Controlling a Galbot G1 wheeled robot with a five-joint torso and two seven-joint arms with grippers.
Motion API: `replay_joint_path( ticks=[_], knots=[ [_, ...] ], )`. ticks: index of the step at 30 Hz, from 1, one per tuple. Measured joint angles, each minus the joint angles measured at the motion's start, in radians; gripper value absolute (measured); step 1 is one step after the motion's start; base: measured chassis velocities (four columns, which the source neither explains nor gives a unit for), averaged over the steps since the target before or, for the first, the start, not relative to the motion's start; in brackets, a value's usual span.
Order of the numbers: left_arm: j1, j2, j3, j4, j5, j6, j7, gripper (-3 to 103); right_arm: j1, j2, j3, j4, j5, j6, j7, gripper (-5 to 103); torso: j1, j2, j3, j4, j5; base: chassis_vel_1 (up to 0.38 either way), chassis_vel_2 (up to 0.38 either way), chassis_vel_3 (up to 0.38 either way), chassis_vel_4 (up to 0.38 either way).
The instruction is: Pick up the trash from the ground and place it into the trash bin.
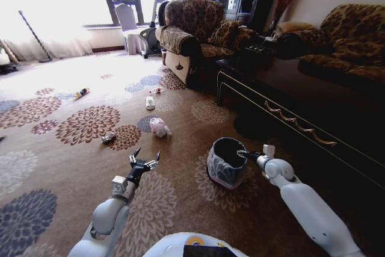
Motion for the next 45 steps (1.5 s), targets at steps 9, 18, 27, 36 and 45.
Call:
replay_joint_path(
  ticks=[9,18,27,36,45],
  knots=[
    [-0.002,0.001,0.000,0.000,-0.002,0.003,0.000,100,0.038,0.013,-0.015,-0.048,0.024,0.001,0.004,87,0.000,0.000,0.000,-0.0002,-0.0006,0.000,0.000,0.000,0.000],
    [0.000,-0.004,0.001,-0.006,-0.002,0.010,0.000,100,0.026,0.011,-0.013,-0.060,0.022,0.004,-0.004,48,0.000,0.000,0.000,-0.0002,-0.0006,0.000,0.000,0.000,0.000],
    [0.002,-0.010,0.010,-0.009,-0.002,0.011,0.001,100,0.013,0.012,-0.017,-0.046,0.017,0.009,0.000,22,0.000,0.000,0.000,0.0000,-0.0003,0.000,0.000,0.000,0.000],
    [0.004,-0.013,0.020,-0.016,0.000,0.016,0.001,100,-0.013,0.008,-0.016,-0.025,0.008,0.026,0.002,2,0.000,0.000,0.000,-0.0001,-0.0003,0.000,0.000,0.000,0.000],
    [0.015,-0.012,0.019,-0.021,0.002,0.020,0.001,100,-0.069,0.005,0.033,0.044,-0.063,0.110,-0.027,2,0.000,0.000,0.001,0.0001,0.0024,0.000,0.000,0.000,0.000]
  ],
)
